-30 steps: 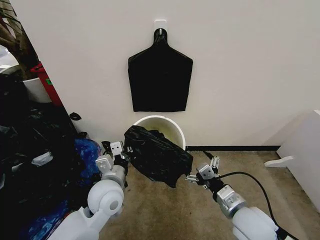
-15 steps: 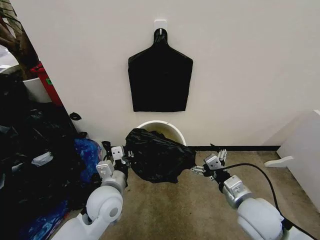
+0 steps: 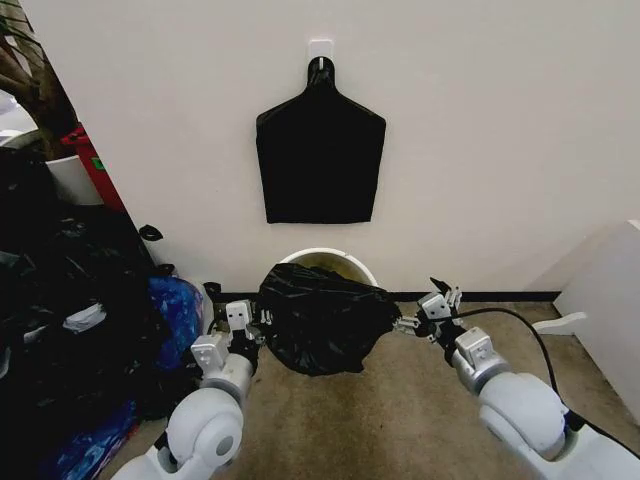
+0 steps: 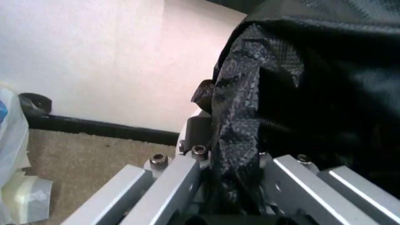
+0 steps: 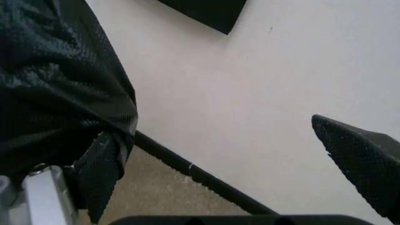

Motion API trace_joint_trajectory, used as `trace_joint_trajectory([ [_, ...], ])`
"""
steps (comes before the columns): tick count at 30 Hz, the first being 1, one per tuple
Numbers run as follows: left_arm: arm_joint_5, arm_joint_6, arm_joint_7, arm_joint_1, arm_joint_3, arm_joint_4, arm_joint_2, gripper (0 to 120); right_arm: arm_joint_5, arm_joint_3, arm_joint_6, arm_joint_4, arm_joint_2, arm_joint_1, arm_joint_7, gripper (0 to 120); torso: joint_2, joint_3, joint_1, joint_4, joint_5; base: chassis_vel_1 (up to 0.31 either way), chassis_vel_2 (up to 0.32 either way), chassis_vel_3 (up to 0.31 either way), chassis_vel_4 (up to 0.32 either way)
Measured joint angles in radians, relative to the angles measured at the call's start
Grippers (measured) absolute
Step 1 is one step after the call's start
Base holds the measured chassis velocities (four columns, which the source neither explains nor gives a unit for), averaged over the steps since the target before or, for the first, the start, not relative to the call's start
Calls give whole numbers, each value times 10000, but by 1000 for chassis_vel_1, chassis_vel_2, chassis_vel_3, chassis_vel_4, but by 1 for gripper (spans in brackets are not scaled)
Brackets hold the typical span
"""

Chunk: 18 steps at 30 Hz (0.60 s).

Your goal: Place the garbage bag over the trash bin.

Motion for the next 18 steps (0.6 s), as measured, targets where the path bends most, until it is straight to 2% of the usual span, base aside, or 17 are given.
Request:
trace_joint_trajectory([
  [18, 171, -34, 386, 488, -59, -424, -71, 1, 651, 5, 696, -1042, -82, 516, -1400, 100, 0, 0, 0, 0, 0, 0, 0, 0, 0],
])
